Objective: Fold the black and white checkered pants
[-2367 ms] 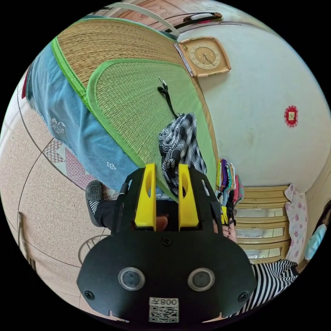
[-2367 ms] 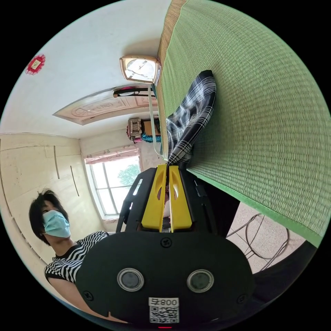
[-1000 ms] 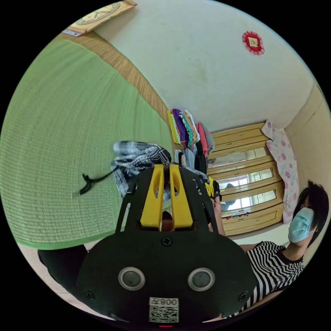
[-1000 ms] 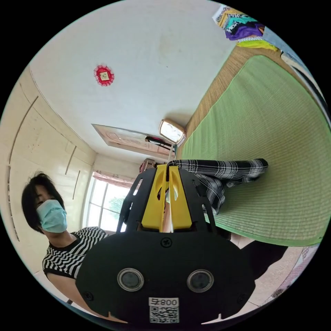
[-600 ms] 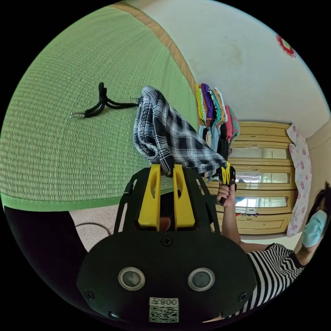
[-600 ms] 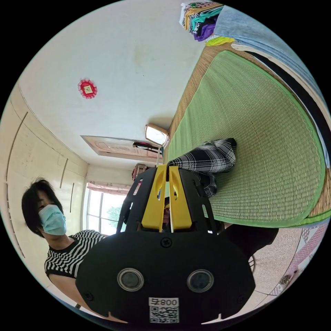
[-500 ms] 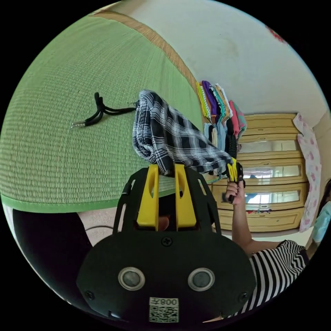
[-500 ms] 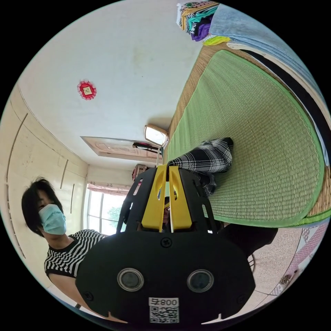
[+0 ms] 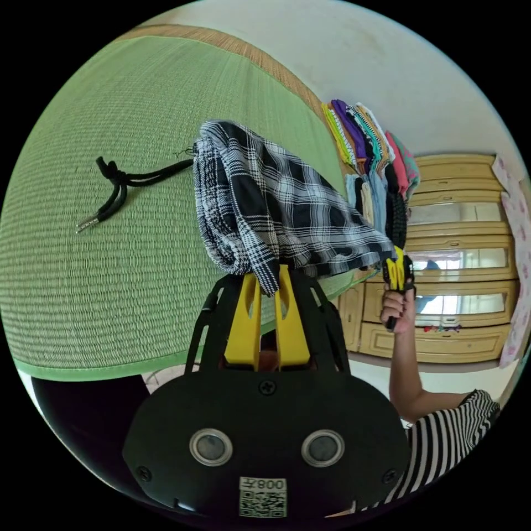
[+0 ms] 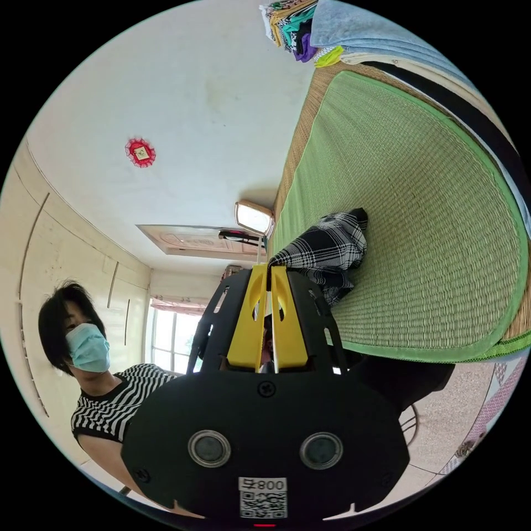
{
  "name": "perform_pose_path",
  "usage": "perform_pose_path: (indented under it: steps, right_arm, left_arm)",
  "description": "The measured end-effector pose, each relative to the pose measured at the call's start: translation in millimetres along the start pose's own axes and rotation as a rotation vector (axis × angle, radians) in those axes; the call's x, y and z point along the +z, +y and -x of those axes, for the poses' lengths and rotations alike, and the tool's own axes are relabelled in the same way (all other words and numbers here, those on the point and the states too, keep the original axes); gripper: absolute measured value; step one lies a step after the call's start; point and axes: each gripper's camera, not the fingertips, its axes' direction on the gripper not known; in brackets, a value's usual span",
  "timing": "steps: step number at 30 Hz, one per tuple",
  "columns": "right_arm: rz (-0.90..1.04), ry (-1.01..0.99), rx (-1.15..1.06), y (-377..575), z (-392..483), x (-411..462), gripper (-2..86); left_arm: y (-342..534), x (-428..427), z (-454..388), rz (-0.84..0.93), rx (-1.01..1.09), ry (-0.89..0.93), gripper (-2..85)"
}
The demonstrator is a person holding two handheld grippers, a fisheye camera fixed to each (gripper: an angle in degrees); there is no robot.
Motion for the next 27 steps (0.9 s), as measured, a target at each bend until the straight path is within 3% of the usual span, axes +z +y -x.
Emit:
perform_pose_path:
  steps: [5, 12, 19, 27]
  right_arm:
    - [-0.045, -0.026, -0.039, 12, 19, -21, 0.7]
    - [-0.164, -0.093, -0.097, 10, 48, -57, 0.5]
    - [-0.39, -0.073, -0.292, -3, 128, -148, 0.5]
    - [-0.646, 0.129, -0.551, 47, 220, -240, 0.5]
  left_arm:
    - [-31, -2, -28, -0.066, 0.048, 0.188, 4.9]
    - [-108, 18, -91, -0.083, 0.193, 0.285, 4.7]
    - [-213, 79, -216, -0.071, 0.454, 0.414, 4.7]
    - [-282, 179, -372, 0.008, 0.805, 0.462, 4.9]
